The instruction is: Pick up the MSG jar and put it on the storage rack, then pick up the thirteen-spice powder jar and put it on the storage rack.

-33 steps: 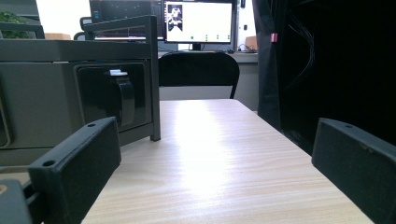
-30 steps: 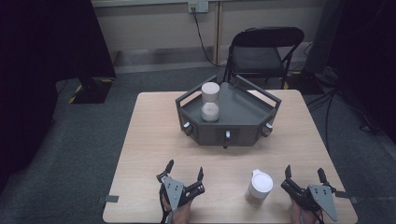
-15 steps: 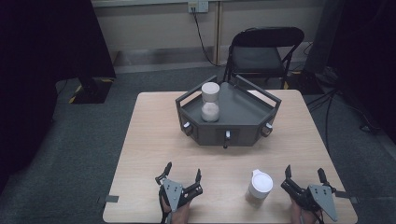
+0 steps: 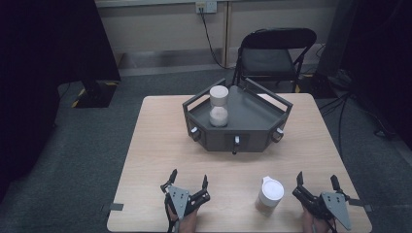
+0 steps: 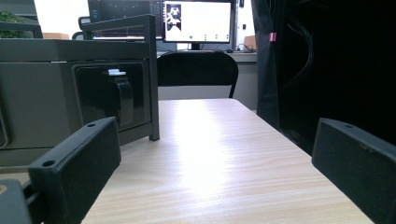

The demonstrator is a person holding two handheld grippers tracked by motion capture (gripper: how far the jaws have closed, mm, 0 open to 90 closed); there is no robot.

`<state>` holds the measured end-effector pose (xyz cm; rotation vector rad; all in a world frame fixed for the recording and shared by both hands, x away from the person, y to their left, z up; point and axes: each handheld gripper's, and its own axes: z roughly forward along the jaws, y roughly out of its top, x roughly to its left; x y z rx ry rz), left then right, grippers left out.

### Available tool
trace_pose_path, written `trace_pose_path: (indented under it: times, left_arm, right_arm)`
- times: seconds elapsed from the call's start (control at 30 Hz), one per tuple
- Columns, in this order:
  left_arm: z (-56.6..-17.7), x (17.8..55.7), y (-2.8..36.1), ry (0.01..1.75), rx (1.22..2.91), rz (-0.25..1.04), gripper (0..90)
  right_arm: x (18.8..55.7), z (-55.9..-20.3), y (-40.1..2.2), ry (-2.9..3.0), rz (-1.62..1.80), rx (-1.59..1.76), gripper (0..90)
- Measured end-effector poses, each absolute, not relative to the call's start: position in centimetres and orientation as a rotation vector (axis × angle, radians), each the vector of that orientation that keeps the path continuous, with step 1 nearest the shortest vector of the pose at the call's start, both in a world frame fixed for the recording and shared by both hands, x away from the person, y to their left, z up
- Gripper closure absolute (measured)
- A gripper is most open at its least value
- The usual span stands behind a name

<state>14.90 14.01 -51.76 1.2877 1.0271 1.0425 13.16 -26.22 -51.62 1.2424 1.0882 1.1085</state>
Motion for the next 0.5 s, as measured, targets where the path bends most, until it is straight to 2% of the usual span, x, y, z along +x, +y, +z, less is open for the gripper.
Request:
trace_pose_path:
  times: [0.5]
  left_arm:
    - [-51.74, 14.88, 13.92, 1.032, 1.287, 1.046, 0.2]
  right_arm:
    - [13.16, -51.62, -26.27, 1.091, 1.110, 1.241, 0.0]
